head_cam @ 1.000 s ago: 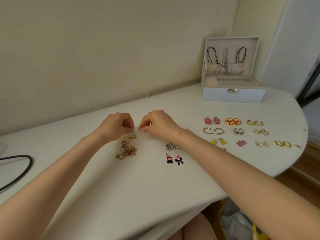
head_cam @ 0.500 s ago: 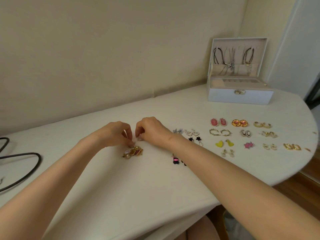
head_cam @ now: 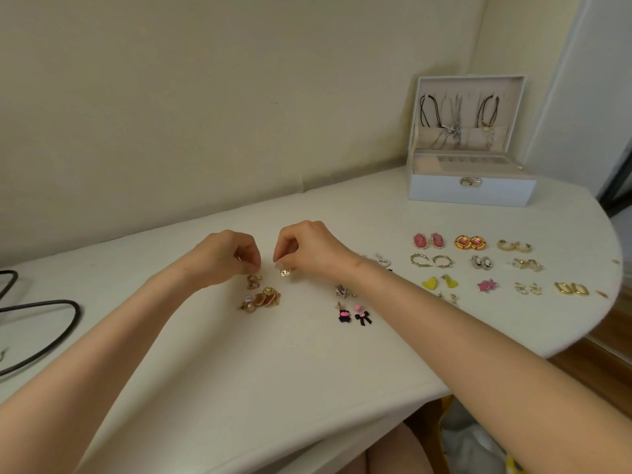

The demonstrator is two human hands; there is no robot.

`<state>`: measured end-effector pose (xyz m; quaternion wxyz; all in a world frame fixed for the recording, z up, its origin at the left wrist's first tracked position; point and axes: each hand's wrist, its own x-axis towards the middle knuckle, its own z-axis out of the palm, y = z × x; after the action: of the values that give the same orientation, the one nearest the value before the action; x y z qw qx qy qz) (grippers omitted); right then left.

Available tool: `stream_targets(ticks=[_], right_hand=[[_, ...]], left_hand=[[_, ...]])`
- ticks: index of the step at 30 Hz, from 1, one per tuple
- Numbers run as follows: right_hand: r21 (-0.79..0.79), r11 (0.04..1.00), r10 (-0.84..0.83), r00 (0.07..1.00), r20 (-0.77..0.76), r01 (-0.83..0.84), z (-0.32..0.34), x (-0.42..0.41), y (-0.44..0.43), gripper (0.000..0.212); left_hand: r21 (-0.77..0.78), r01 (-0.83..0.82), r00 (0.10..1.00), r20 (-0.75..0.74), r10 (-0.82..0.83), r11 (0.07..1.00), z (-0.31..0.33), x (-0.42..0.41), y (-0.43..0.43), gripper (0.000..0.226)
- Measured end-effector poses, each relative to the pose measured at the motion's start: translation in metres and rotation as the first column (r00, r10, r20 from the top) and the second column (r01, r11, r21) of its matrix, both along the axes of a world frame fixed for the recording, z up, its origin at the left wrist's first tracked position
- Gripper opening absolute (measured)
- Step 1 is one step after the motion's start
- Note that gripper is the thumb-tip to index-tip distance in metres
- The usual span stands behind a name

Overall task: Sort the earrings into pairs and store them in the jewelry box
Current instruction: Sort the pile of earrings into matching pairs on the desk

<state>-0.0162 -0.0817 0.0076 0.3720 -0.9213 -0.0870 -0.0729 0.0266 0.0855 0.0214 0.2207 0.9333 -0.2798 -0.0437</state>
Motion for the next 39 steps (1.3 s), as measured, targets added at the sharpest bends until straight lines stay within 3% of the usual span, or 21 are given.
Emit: stream_targets(ticks=[2,5,10,17,26,31,36,39], right_hand=[[0.033,0.999,0.002,1.0,-0.026,-0.001,0.001,-0.001,-0.002,0.009],[0.089,0.996,0.009,0.997,-0.071,-0.003,0.002,-0.003,-0.004,0.007],[0.063,0.998,-0.008,0.998,-0.06,0.012,0.005,-0.005,-0.005,0.011],[0.245,0.969,0.02,0.992,-0.127,0.012,0.004,-0.007,-0.008,0.012],[0.226,0.973,-0.009,0.989,-0.145,0.042,0.006,-0.01,-0.01,0.011],[0.196,0.98,0.004,0.989,-0.151,0.026,0.004,-0.009,-0.011,0.002],[0.169,0.985,-0.002,0.99,-0.141,0.026,0.005,-0.01,-0.01,0.005],[0.171,0.985,0.002,0.99,-0.144,0.023,0.007,-0.011,-0.012,0.006]], left_hand=[[-0.009,0.037,0.997,-0.061,-0.038,0.999,0.001,-0.004,-0.002,0.015],[0.111,0.061,0.987,-0.152,-0.044,0.992,0.003,-0.01,-0.005,0.023],[0.303,0.102,0.992,-0.105,-0.073,0.948,-0.002,-0.018,-0.013,0.03],[0.28,0.086,0.995,-0.066,-0.07,0.956,0.003,-0.016,-0.008,0.011],[0.236,0.097,0.984,-0.166,-0.058,0.967,0.005,-0.008,0.002,0.005],[0.283,0.039,0.998,-0.067,-0.021,0.958,0.003,-0.005,0.003,0.002],[0.201,0.045,0.999,0.015,-0.049,0.979,0.0,-0.01,-0.01,0.025],[0.253,0.061,0.997,0.033,-0.071,0.965,-0.007,-0.012,-0.016,0.028]])
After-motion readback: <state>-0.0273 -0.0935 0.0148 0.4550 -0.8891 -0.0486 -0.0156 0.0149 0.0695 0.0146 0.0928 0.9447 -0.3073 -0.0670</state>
